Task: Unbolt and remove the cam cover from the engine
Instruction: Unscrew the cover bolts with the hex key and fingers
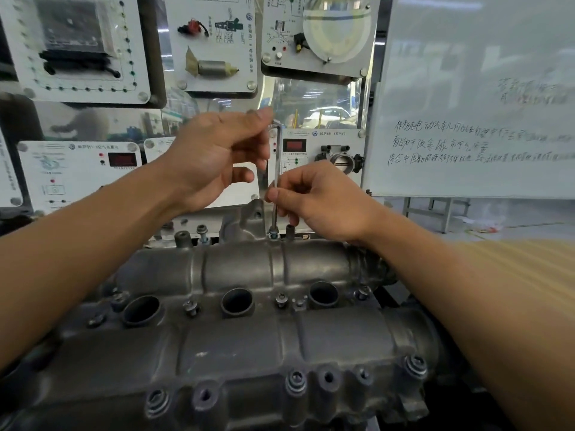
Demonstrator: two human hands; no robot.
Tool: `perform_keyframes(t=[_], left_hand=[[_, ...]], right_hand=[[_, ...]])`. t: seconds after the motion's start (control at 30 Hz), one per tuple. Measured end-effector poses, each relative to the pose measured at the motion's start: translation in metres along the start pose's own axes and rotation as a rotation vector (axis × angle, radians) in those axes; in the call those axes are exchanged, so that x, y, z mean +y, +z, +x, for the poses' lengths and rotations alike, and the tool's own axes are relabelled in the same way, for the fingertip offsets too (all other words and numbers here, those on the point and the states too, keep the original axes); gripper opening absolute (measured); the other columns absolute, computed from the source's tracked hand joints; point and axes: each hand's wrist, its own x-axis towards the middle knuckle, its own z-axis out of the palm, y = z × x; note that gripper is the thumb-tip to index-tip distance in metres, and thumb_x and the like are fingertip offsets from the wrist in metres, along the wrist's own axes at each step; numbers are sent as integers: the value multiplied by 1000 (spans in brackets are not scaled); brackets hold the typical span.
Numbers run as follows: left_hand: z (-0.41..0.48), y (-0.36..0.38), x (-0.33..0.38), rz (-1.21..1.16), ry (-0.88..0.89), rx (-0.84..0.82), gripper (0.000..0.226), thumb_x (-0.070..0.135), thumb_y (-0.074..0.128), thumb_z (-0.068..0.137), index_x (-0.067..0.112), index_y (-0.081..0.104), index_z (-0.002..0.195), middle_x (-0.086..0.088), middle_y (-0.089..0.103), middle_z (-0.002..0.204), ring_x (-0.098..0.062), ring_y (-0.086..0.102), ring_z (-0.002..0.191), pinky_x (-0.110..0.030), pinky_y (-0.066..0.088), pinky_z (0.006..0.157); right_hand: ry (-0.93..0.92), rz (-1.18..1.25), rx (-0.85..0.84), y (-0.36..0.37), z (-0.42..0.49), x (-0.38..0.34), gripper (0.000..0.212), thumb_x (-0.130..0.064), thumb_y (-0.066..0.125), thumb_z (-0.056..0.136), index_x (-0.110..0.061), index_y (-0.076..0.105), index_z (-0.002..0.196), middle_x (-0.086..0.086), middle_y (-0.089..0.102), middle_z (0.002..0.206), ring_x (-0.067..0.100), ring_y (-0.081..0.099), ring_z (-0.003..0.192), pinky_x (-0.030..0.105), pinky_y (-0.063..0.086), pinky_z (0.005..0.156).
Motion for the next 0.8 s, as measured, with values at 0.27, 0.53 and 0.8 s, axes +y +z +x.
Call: perform_keyframes(t=[0.27,0.53,0.8], left_hand=[[-5,6,5,-10,-63,-61,38,51,45,97,21,66,106,-1,72,102,-12,61,84,-27,49,65],[-10,12,9,56,-3,-23,18,34,58,92,22,70,94,-1,69,82,-13,61,78,-27,45,62],[-11,22,12,243,181,154,29,27,66,94,16,62,68,1,65,60,-15,55,58,-23,38,46]], right_hand=[[-20,13,-25,1,-2,-2,29,-14,58,99,2,63,75,-4,57,57,-1,46,43,13,38,49],[-29,15,-23,0,-5,-3,26,-15,60,99,6,66,84,5,59,63,5,51,49,17,42,53],[-50,83,-23,0,-8,-4,13,-13,69,92,-5,72,82,3,58,62,16,48,57,27,43,57]])
